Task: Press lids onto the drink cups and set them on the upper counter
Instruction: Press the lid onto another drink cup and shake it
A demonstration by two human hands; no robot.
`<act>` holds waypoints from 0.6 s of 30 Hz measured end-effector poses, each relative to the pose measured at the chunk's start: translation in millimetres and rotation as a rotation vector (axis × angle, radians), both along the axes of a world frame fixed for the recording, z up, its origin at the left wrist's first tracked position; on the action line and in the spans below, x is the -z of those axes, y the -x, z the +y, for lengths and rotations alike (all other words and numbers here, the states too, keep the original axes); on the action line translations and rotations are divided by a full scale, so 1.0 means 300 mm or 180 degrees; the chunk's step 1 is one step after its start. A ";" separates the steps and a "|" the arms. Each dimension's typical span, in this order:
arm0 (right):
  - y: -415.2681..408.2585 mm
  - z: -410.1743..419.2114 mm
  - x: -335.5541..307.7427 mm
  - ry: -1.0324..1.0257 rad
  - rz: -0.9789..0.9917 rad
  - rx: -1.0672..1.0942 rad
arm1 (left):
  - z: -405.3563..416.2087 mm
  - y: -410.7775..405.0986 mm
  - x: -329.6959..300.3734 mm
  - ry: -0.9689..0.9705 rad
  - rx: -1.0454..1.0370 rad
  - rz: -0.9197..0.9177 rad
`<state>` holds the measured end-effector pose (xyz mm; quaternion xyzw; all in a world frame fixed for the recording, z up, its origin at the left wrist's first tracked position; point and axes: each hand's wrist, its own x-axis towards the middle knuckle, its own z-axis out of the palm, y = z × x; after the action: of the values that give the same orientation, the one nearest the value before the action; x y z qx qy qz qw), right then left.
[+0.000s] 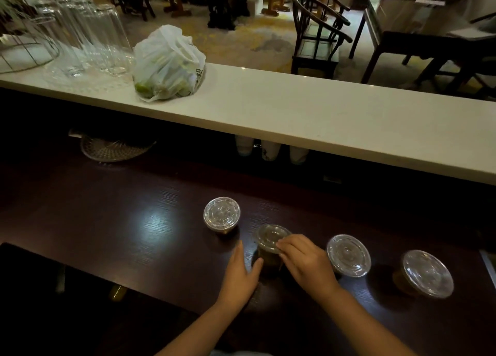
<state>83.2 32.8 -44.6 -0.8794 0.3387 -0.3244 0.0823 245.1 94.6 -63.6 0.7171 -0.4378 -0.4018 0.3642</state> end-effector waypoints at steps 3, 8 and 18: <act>-0.003 -0.010 -0.045 -0.0077 -0.0261 0.0312 | 0.003 0.016 -0.050 -0.0696 -0.0571 0.2122; -0.012 -0.035 -0.099 -0.0066 -0.0537 0.0711 | -0.034 -0.013 -0.112 -0.0713 -0.1137 0.3683; -0.074 -0.049 -0.140 -0.2182 -0.2914 0.1822 | -0.072 -0.012 -0.253 0.1082 0.0148 0.1162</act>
<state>105.5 18.2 -2.5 -0.4503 0.5752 -0.5495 0.4054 248.7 72.9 12.2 0.5508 -0.4425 -0.4535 0.5433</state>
